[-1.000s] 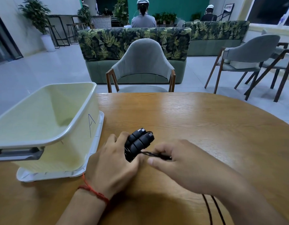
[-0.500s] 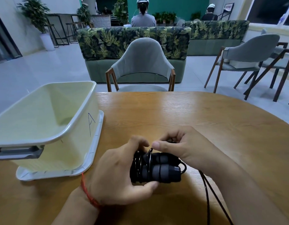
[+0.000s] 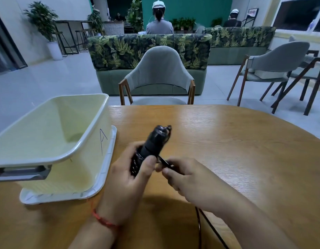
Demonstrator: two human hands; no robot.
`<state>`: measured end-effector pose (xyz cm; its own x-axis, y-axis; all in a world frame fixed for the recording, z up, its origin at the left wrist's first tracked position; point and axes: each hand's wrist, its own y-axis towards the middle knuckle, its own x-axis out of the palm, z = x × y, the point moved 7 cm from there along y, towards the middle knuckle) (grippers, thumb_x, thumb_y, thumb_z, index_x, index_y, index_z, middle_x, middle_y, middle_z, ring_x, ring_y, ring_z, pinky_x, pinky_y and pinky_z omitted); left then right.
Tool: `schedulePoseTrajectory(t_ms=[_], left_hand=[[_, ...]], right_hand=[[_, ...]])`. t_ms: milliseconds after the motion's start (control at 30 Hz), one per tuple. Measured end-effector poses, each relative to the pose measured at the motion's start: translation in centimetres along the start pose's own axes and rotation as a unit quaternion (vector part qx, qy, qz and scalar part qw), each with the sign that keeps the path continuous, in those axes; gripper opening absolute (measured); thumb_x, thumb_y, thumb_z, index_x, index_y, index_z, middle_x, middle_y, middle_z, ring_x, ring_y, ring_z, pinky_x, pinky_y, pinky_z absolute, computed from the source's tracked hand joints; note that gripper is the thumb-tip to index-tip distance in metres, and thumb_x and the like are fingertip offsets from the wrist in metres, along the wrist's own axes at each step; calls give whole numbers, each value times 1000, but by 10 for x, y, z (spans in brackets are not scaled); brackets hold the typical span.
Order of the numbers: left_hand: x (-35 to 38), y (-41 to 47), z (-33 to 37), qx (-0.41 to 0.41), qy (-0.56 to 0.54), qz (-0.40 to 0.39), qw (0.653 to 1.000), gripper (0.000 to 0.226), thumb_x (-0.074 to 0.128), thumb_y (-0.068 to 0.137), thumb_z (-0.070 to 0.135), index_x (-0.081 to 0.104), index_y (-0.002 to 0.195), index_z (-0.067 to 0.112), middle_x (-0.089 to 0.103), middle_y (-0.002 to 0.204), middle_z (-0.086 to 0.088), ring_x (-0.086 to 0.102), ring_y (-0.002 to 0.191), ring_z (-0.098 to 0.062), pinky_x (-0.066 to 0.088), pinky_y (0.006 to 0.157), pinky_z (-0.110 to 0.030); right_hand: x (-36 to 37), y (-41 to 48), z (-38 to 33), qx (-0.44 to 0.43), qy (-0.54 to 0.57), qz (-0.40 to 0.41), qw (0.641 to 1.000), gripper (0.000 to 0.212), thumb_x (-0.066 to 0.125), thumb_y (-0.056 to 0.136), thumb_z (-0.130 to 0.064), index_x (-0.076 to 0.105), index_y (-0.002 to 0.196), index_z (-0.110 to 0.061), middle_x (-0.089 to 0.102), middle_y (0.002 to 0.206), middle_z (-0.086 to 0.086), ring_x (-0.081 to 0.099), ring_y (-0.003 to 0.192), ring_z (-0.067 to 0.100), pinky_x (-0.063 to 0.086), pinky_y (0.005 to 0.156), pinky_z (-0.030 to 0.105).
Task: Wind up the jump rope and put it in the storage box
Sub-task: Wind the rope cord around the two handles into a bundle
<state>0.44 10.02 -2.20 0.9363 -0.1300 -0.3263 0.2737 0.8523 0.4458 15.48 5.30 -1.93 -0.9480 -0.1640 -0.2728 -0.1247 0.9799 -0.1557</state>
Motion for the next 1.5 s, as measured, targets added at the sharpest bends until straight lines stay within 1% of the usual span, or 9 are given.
schedulePoseTrajectory(t_ms=[100,200,333,500,667,933,1100,1267,1500], left_hand=[[-15,5,-6,-16,125,54,991,29,67,92,57,62,116,40,68,90,16,65,83,-5,44,67,-10],[-13,4,-10,-18,192,52,980,47,75,91,50,59,134,41,68,115,23,61,106,6,40,80,-2],[1,5,-12,9,290,-2,957,74,65,92,55,41,160,42,60,139,18,56,118,-10,43,91,-24],[15,1,-8,26,384,-60,921,81,61,80,66,50,156,42,67,123,13,61,96,-20,56,81,-42],[14,1,-5,17,434,-73,898,68,58,72,84,70,130,50,75,98,20,67,88,-12,55,68,-33],[14,-7,12,68,357,-187,913,58,58,77,87,63,129,61,71,96,26,64,94,2,53,80,-26],[26,-16,18,105,262,-261,923,58,59,83,87,62,127,50,65,90,32,61,85,7,53,74,-25],[24,-16,14,53,100,-270,956,67,67,83,78,55,131,32,76,102,11,74,87,-9,59,77,-43],[25,-18,8,22,-22,-243,969,76,69,87,59,47,147,20,76,101,-7,73,83,-24,57,73,-41]], right_hand=[[-12,-3,4,42,-7,25,999,31,49,115,-9,68,125,13,42,68,-2,44,29,-7,41,43,10],[-22,-3,11,40,-57,15,997,27,54,114,-31,80,116,-22,58,62,-14,51,40,-9,36,55,13],[-23,-2,15,18,-129,-4,991,31,52,110,-48,78,100,-34,48,74,-5,40,58,15,36,57,30],[-19,3,19,12,-99,-23,995,41,53,112,-42,75,88,-18,43,59,-14,34,51,8,29,46,19],[-19,-1,16,2,-114,-71,991,40,63,107,-44,78,86,-14,41,65,0,33,53,11,28,47,20],[-59,-8,11,-35,-100,-81,991,16,85,95,-24,75,98,-12,59,62,-10,46,52,0,35,51,9],[-53,1,10,-120,-49,-47,990,14,87,87,-34,79,91,-24,66,68,-6,57,64,11,46,64,23],[-41,11,14,-142,39,-11,989,13,88,83,-30,79,80,-21,75,74,0,67,69,14,53,64,26],[-40,19,30,-28,92,-51,994,30,90,82,-45,73,82,-20,69,74,11,56,58,25,40,51,29]])
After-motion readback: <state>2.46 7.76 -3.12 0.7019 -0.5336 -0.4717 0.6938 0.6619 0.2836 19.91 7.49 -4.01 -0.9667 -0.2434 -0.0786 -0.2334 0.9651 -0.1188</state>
